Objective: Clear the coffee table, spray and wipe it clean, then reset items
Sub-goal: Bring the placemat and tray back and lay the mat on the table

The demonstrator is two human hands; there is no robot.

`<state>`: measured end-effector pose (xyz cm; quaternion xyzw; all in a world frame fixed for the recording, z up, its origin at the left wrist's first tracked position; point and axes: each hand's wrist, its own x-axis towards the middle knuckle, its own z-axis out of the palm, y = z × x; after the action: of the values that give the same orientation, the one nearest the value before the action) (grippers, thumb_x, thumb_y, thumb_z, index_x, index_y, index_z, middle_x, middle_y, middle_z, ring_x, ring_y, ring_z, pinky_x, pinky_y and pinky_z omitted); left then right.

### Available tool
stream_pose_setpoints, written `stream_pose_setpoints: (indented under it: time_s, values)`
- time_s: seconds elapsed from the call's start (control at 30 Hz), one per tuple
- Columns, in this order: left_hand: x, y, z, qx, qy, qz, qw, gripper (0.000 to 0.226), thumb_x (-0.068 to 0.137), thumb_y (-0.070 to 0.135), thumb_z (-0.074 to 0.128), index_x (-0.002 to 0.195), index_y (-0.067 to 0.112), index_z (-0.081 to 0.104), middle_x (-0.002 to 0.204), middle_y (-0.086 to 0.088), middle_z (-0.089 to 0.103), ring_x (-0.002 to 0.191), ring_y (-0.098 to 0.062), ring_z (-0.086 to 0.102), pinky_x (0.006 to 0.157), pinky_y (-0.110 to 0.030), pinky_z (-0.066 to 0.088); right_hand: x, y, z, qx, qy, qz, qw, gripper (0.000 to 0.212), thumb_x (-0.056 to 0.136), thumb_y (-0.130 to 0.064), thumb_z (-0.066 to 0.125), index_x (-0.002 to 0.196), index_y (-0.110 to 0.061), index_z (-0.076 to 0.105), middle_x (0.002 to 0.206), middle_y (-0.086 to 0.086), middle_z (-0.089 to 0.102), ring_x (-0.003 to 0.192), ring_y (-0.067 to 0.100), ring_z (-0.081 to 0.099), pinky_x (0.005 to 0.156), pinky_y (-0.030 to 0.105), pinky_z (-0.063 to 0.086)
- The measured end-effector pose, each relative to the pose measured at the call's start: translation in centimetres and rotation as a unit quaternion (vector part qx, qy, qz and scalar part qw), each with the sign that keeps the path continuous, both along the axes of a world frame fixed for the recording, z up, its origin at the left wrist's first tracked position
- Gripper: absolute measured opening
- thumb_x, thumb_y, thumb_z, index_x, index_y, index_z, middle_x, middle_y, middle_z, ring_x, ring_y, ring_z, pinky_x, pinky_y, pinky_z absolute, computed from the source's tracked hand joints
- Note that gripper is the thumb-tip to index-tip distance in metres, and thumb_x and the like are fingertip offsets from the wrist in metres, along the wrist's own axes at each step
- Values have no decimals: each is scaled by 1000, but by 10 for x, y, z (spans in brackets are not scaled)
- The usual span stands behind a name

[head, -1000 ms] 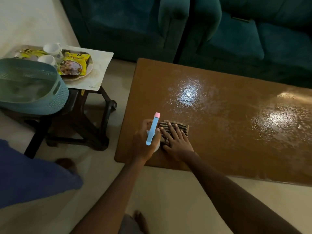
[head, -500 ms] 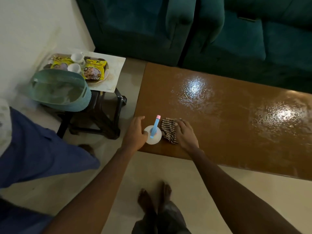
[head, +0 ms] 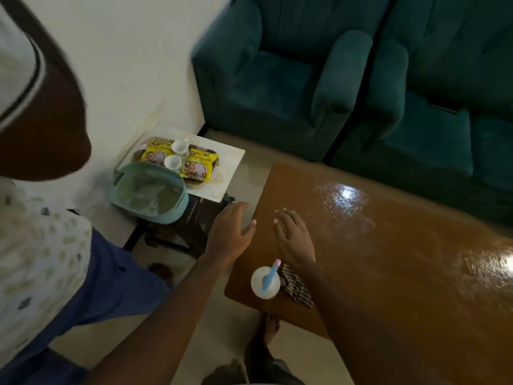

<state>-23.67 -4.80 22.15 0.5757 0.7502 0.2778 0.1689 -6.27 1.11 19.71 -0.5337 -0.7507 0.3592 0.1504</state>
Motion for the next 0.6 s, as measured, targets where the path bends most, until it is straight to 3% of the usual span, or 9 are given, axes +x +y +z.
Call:
stream_pose_setpoints:
  time_s: [0.17, 0.3, 0.47, 0.6]
  values:
    - [-39, 27, 14, 18, 3, 37, 999, 41, 90, 36, 59, 124, 13, 55, 119, -5, 61, 110, -19, 56, 93, -32, 48, -46, 37, 19, 26, 10, 49, 998, 41, 101, -40, 41, 138, -25, 51, 148, -1, 44, 140, 16, 33, 112, 44, 35]
    - [-73, 54, 20, 16, 5, 54, 998, 42, 90, 34, 61, 125, 13, 55, 123, -6, 61, 113, -22, 55, 92, -32, 46, -82, 64, 31, 33, 6, 68, 997, 42, 102, -38, 42, 141, -26, 49, 151, -1, 41, 141, 15, 31, 112, 36, 32]
    - [-118, 75, 16, 10, -18, 93, 995, 39, 89, 31, 63, 121, 9, 57, 119, -11, 62, 110, -28, 57, 90, -40, 49, -131, 89, 31, 24, 12, 63, 998, 44, 101, -38, 45, 142, -24, 48, 148, -1, 43, 136, 15, 37, 108, 35, 38]
    - [-144, 88, 15, -11, -5, 106, 994, 39, 89, 31, 64, 120, 8, 58, 117, -10, 62, 109, -27, 57, 88, -37, 48, -163, 106, 20, 13, 24, 64, 998, 43, 99, -32, 48, 142, -23, 48, 143, -1, 45, 131, 16, 43, 103, 32, 40]
